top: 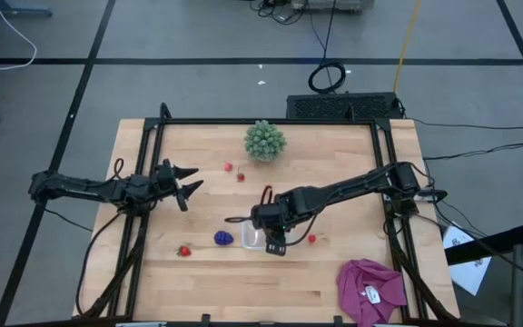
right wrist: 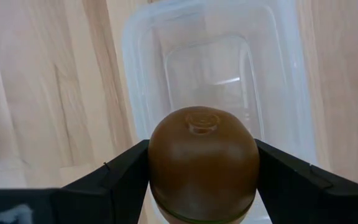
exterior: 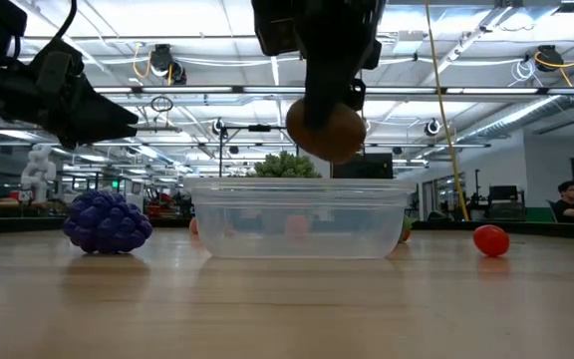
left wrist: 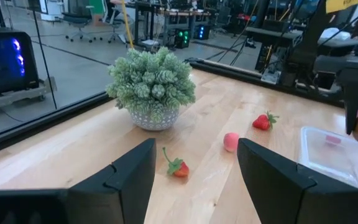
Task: Pick and placing Produce into tupperware
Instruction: Put the brown kiwi into the bin
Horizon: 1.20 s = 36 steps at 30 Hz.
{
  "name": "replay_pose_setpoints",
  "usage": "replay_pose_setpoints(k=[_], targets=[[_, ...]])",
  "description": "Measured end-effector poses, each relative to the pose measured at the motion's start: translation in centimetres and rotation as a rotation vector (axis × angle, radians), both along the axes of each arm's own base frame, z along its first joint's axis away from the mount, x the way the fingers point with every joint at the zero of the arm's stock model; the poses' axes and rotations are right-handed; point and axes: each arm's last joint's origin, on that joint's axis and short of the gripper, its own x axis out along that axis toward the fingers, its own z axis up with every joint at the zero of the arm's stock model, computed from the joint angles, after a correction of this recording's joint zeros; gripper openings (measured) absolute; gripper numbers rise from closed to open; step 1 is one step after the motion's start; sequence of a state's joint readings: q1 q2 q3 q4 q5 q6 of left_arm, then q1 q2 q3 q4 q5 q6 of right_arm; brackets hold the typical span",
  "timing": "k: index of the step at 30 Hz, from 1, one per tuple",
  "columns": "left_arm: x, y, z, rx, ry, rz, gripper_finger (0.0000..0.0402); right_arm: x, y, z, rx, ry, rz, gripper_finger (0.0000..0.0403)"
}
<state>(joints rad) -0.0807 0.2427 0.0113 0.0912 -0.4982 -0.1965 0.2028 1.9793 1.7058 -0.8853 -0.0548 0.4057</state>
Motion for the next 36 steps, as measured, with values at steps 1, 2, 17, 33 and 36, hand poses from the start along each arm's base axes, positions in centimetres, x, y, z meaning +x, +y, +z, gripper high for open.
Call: replay_pose_setpoints(k=[1, 2, 17, 33, 36], targets=[[0.0, 0.0, 0.0, 0.000, 0.002, 0.000, 0.0230, 0.0, 0.0, -0.1, 0.001, -0.008, 0.000, 0.0251], [0.0, 0.0, -0.1, 0.000, 0.006, 0.000, 0.0230, 0.1, -0.1, -0.3, 0.002, -0.017, 0.000, 0.0251], [0.0, 0.0, 0.0, -0.002, 0.002, 0.000, 0.0230, -0.5, -1.4, -4.3, 0.030, 0.007, -0.023, 0.0251], [0.0, 0.0, 0.0, 0.000, 0.003, 0.000, 0.0230, -0.4, -1.5, -4.3, 0.052, -0.002, -0.026, 0.0251], [0.0, 0.0, 0.0, 0.000, 0.003, 0.000, 0.0230, -0.3, -1.5, -4.2, 0.052, -0.011, -0.022, 0.0251]])
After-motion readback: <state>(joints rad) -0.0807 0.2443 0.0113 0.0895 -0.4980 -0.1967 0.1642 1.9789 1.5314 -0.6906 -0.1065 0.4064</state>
